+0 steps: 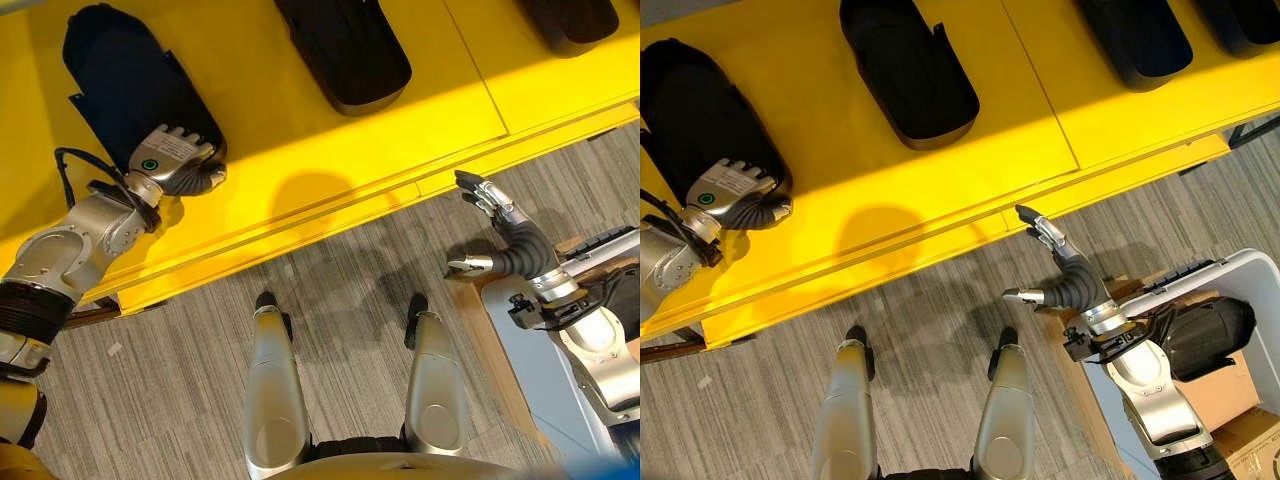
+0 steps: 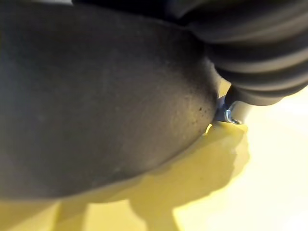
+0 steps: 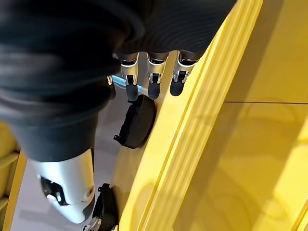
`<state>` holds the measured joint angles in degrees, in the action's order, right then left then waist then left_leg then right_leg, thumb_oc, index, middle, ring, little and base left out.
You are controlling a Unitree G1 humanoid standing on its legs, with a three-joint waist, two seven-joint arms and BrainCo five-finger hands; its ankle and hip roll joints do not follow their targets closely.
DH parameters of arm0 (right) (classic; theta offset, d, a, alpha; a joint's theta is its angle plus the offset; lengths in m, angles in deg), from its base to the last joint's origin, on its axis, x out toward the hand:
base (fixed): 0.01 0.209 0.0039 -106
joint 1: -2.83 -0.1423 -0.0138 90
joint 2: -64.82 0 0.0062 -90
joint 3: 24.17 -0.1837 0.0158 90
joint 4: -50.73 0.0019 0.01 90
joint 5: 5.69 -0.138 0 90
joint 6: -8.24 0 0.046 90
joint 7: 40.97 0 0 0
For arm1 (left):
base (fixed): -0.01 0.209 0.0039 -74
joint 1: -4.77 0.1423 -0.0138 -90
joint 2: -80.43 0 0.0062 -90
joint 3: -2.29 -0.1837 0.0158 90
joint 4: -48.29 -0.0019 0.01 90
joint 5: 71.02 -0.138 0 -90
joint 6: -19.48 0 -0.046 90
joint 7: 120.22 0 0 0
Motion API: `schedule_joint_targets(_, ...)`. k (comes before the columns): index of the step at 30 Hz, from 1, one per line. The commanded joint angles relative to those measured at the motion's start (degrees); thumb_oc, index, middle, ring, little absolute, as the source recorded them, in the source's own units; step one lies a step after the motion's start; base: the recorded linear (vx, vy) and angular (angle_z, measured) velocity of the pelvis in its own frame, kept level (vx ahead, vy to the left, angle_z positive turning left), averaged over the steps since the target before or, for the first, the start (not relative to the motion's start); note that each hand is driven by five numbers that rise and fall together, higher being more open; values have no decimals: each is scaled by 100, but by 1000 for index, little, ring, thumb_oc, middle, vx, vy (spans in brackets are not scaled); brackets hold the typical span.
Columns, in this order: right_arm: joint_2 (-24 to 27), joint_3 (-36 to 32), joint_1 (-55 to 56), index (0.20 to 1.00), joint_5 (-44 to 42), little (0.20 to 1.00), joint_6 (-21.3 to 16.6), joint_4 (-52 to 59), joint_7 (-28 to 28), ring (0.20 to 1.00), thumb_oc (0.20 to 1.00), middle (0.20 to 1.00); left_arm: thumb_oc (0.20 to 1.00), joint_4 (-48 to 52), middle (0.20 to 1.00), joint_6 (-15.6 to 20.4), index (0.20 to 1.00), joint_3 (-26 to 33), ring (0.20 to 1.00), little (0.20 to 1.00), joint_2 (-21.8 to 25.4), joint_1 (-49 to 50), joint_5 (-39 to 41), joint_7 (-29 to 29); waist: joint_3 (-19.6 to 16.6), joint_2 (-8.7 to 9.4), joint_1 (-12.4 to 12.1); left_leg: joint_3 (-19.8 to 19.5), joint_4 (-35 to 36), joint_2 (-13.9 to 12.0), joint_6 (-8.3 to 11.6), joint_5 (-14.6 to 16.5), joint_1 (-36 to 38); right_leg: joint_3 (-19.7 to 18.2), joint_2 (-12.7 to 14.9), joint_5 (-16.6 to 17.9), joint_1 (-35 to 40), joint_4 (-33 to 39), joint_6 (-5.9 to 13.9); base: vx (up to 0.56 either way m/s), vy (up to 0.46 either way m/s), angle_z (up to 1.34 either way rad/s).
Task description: Move parts from the plastic box to the shelf.
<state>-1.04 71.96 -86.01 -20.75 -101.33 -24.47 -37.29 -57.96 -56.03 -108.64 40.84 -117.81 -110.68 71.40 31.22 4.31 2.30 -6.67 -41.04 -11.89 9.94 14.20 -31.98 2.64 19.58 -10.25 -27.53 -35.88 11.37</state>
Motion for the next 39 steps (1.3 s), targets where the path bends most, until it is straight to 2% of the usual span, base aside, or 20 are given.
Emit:
schedule_joint_targets(1,-160,-260,116,1000,-140,1000,-312,-26,-119,1000,1000,1000,200,-268,200,55,200,-259,200,200,-83,44,-255,50,-567,70,-18,8,231,-2,-224,-718,-208,-18,25,-120,-104,-755,-302,0,0,0)
schedule_joint_targets(19,-215,-340,233,1000,-166,1000,-344,-38,-125,1000,1000,1000,200,-50,200,243,200,-575,200,200,445,-56,-471,-80,-586,10,1,33,194,2,-230,-716,-245,-56,29,-96,-128,-765,-278,0,0,0)
schedule_joint_targets(39,-230,-467,321,1000,-150,1000,-356,-38,-130,1000,1000,1000,200,72,200,270,200,-750,200,200,580,-428,-589,-45,-638,-10,76,71,117,0,-244,-657,-274,-112,11,-117,-194,-799,-253,0,0,0)
